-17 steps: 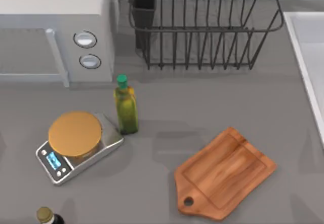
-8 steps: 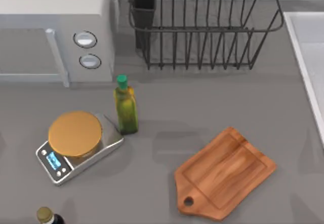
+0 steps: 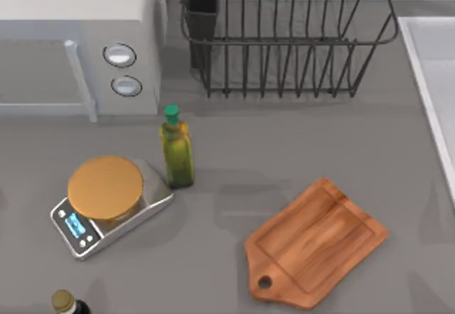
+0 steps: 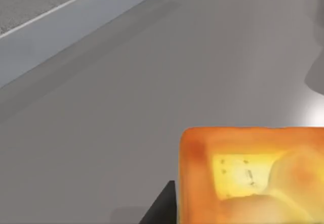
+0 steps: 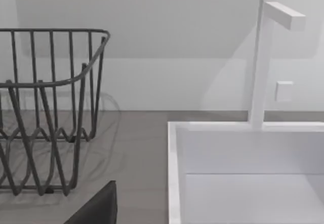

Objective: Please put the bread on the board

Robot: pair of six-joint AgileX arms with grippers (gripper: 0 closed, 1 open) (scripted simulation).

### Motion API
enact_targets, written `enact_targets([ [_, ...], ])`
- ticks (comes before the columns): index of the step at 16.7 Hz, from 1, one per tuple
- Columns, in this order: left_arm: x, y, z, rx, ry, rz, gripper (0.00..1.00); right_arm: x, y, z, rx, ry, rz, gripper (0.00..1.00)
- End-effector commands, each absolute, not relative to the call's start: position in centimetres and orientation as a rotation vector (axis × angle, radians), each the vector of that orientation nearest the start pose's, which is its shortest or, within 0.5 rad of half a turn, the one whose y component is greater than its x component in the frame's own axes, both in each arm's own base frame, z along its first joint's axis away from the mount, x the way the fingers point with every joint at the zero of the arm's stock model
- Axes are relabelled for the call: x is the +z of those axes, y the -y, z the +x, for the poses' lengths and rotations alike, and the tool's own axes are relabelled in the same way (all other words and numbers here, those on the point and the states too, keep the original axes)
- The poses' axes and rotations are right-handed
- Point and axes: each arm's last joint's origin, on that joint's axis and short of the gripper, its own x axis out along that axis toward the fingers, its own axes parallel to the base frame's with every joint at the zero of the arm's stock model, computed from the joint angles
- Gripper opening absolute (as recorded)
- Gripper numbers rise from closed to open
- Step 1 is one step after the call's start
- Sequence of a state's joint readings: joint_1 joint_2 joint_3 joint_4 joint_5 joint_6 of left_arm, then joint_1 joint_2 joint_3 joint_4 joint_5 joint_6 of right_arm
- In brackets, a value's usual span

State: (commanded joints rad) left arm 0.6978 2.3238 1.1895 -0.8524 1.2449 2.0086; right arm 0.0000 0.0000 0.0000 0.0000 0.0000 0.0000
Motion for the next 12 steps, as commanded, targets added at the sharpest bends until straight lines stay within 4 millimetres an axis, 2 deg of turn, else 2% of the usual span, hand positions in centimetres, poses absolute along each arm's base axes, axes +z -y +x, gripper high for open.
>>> enact_targets([
  [1,2.39,-19.30,27.23,-0.997,-0.274,0.152,0.02,16.00,0.12,10.57,0.000,0.000,0.000,1.00],
  [2,2.39,-19.30,27.23,-0.997,-0.274,0.152,0.00,16.00,0.12,10.57,0.000,0.000,0.000,1.00],
  [12,2.80,-19.42,27.27,-0.993,-0.270,0.147,0.00,16.00,0.12,10.57,0.000,0.000,0.000,1.00],
])
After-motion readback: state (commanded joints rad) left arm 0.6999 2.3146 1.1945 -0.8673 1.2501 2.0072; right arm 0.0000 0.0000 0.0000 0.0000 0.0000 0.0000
